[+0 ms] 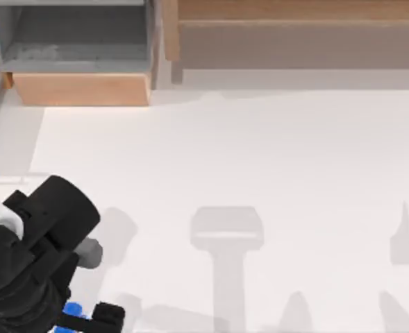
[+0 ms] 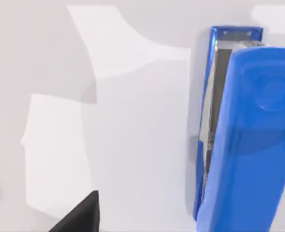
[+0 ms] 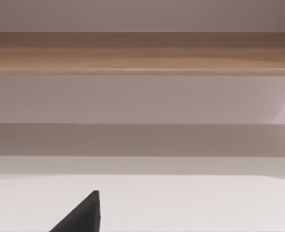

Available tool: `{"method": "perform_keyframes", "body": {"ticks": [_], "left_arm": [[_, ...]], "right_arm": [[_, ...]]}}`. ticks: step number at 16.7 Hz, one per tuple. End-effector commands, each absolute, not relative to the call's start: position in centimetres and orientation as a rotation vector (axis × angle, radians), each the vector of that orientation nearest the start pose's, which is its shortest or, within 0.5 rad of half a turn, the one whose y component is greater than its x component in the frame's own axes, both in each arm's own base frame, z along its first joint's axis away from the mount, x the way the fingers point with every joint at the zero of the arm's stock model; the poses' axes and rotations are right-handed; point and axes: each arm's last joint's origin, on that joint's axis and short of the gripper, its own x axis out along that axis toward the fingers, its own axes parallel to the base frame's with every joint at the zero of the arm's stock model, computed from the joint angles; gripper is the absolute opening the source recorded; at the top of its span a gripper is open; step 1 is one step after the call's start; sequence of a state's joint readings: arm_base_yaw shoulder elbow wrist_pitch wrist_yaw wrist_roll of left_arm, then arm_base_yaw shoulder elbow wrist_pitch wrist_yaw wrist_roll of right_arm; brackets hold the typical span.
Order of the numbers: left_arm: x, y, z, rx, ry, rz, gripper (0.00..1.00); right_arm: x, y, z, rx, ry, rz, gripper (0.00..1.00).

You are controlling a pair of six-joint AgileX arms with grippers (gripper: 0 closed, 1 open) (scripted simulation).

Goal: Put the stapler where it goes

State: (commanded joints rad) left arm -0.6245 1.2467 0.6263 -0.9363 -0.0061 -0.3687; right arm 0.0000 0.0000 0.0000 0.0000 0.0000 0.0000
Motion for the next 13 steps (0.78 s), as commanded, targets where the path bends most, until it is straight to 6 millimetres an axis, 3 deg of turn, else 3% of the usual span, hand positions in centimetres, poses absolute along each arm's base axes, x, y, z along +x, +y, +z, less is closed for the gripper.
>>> {"method": "perform_keyframes", "body": {"ticks": [6, 13], "left_arm": [[14.4, -10.3, 15.3, 0.206, 1.551, -0.203, 1.0], [14.5, -10.4, 11.0, 0.204, 1.545, -0.205, 1.0]], "right_arm": [[10.6, -0.1, 16.0, 0.0, 0.0, 0.0, 1.0], [10.6, -0.1, 16.0, 0.0, 0.0, 0.0, 1.0]]}}
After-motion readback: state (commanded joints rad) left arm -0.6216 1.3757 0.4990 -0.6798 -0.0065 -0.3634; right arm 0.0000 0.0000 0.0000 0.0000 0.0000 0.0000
